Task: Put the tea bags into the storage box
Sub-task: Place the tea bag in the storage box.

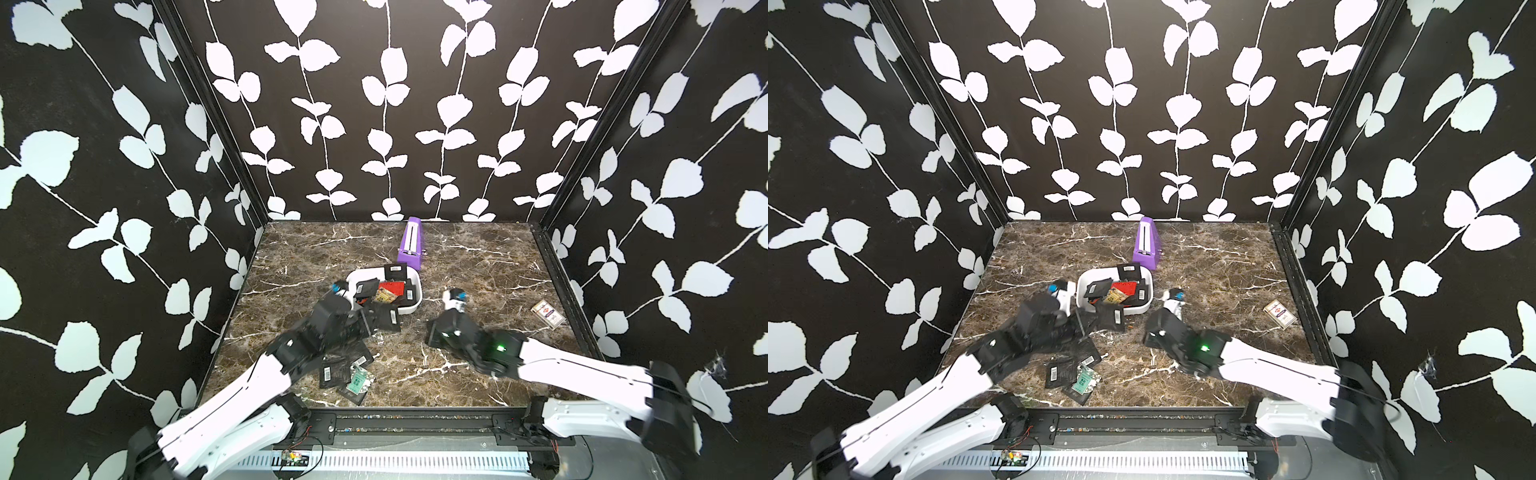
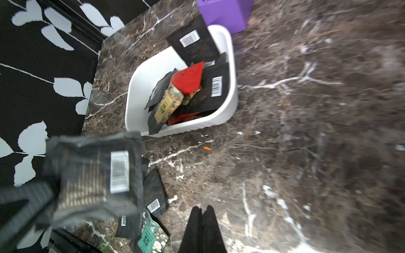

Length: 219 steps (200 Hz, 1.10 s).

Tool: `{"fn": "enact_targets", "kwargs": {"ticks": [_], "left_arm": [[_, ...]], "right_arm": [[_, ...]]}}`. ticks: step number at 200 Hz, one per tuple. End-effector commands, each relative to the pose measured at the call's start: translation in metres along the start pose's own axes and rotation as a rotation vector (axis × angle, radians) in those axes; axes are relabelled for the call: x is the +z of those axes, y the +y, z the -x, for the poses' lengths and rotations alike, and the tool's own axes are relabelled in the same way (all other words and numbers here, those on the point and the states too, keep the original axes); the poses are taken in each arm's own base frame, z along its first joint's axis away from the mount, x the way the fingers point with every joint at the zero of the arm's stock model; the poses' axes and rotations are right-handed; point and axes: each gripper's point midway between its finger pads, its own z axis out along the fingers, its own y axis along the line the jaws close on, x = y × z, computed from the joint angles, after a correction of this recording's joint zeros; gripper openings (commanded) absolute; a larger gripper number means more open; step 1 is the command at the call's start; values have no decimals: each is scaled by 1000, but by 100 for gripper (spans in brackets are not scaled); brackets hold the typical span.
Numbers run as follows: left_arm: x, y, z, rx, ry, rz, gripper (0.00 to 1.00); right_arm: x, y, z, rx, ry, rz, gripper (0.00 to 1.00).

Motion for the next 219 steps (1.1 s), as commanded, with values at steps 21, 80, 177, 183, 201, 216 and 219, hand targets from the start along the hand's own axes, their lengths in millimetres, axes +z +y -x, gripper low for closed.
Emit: {"fn": "enact_targets", "kwargs": {"ticks": [21,80,177,183,201,216,219], "left_arm": [[38,-6,33,69,-26,70,0],[79,33,59,32,-35,158,0],[108,80,64,88,4,294,0],[108,81,66,95,5,301,0],[109,85,71,113,7,317,0],[109,87,73,117,14,323,0],[110,87,73,118,15,322,0]], "right_arm": [[-15,-40,-8,-6,-21,-78,0],[-19,-50,-14,22,-20,-65,0],[-15,-48,-18,27,-6,-62,0],[-15,-48,-18,25,-5,-62,0],[-14,-46,-18,24,-3,-61,0],[-13,-43,-19,22,1,-58,0],[-13,-43,-19,22,1,-58,0]]}}
